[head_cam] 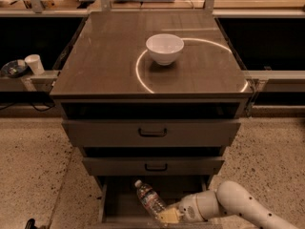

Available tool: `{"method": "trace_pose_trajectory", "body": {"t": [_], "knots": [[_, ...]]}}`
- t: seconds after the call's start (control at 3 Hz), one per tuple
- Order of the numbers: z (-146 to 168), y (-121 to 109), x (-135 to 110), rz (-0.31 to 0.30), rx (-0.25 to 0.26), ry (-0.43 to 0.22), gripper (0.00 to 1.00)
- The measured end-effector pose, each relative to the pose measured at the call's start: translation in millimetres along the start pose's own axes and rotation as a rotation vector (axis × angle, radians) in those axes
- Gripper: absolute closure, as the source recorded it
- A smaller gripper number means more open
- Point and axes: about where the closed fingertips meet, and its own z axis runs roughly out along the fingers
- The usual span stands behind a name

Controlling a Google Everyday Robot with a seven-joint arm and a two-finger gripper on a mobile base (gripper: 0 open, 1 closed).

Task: Pick water bottle from bottom drawer and place on counter

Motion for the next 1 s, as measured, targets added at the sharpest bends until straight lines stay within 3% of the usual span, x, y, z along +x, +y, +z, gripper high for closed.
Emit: {"method": "trace_pose_trajectory", "body": {"t": [0.33,1.0], "knots": [[-28.9,-38.4,35.7,-0.09,0.029,0.001,1.0],[-86.5,-128.0,88.6,-0.252,0.027,-0.016,1.0]]}}
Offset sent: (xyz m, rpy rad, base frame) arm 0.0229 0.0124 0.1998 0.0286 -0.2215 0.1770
